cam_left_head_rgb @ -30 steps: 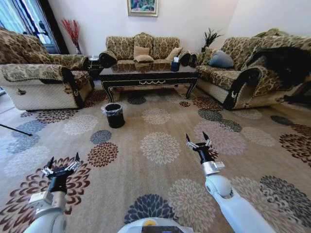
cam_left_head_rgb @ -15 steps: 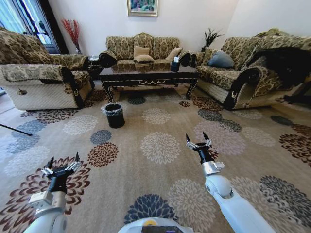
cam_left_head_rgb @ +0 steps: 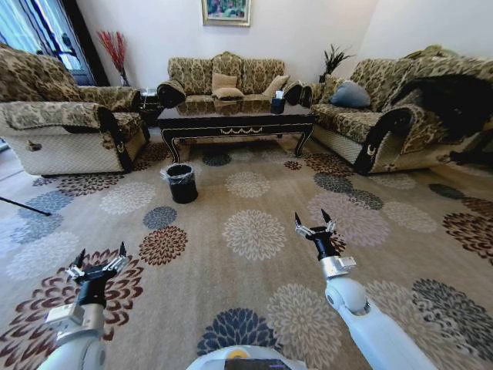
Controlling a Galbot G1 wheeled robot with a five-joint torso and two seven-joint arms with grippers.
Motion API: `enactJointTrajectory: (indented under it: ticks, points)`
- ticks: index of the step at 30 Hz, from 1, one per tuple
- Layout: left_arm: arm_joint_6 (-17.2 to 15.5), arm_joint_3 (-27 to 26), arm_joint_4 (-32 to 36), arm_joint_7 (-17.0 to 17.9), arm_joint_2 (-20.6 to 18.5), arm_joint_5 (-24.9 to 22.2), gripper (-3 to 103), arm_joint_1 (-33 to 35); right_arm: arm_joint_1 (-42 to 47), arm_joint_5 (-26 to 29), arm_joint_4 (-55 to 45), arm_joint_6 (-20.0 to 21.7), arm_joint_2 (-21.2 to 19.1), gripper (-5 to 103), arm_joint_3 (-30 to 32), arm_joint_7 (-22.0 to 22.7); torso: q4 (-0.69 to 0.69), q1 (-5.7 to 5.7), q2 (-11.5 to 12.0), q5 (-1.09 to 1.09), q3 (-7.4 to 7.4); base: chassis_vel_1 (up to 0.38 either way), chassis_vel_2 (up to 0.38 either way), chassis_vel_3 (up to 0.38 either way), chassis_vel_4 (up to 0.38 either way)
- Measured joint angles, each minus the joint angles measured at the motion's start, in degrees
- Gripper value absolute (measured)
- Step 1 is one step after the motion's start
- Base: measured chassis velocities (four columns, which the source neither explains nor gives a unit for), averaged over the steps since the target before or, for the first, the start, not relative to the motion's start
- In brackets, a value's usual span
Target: Move to the front of the table and pick up the trash from the floor, then place it into the trash bin.
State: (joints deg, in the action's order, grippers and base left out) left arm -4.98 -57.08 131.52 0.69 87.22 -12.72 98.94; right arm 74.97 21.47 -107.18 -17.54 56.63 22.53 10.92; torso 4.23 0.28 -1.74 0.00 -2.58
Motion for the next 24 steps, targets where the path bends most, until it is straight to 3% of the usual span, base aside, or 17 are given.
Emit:
enactJointTrajectory:
  ticks: [12,24]
  points:
    - [0.0,0.0,0.0,0.0,0.0,0.0,100,0.0,0.0,0.0,0.0,0.0,0.0,100,0.0,0.0,0.00,0.01,-0.1,0.00,-0.13,0.000,0.000,0.000,0.000]
    - [0.0,0.0,0.0,0.0,0.0,0.0,100,0.0,0.0,0.0,0.0,0.0,0.0,100,0.0,0.0,0.00,0.32,-2.4,0.00,-2.04,0.000,0.000,0.000,0.000]
